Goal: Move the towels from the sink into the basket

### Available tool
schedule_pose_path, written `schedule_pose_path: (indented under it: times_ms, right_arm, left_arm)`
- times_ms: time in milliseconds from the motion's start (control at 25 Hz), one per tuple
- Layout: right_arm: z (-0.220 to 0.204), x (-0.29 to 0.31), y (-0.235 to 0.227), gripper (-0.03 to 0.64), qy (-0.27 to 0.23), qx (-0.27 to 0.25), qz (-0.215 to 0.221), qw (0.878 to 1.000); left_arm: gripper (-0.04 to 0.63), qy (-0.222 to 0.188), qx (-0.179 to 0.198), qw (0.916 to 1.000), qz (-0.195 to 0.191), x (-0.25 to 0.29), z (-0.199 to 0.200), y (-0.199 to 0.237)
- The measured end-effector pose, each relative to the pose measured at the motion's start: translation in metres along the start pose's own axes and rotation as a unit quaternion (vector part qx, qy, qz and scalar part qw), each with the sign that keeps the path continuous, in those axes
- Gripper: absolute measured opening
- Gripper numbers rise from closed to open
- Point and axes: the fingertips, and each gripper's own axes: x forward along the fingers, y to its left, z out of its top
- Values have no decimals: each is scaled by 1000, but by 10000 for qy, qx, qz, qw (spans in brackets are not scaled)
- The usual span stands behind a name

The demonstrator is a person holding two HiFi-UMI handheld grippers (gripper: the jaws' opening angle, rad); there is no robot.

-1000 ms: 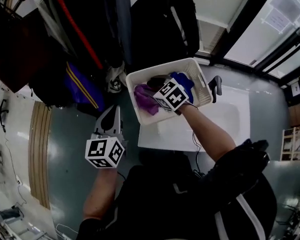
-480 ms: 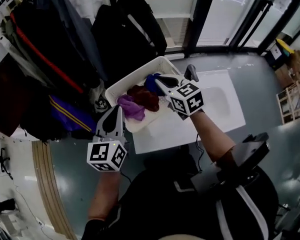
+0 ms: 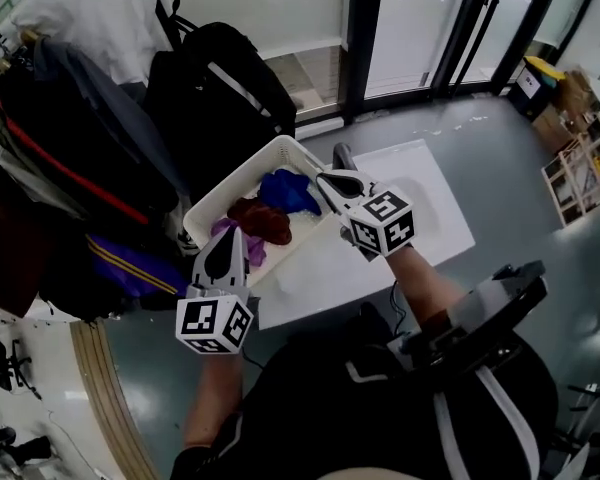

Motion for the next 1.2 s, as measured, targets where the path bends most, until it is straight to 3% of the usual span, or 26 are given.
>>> schedule_pose_path:
  times_ms: [400, 1200]
  right_arm:
    - [26, -49, -55, 8, -377, -246, -373, 9983]
    - [27, -85, -81, 6, -514, -295, -230, 9980]
  left_arm:
    - [6, -85, -56, 9995, 313, 31, 2, -36]
    - [6, -24, -7, 9990, 446, 41, -7, -85]
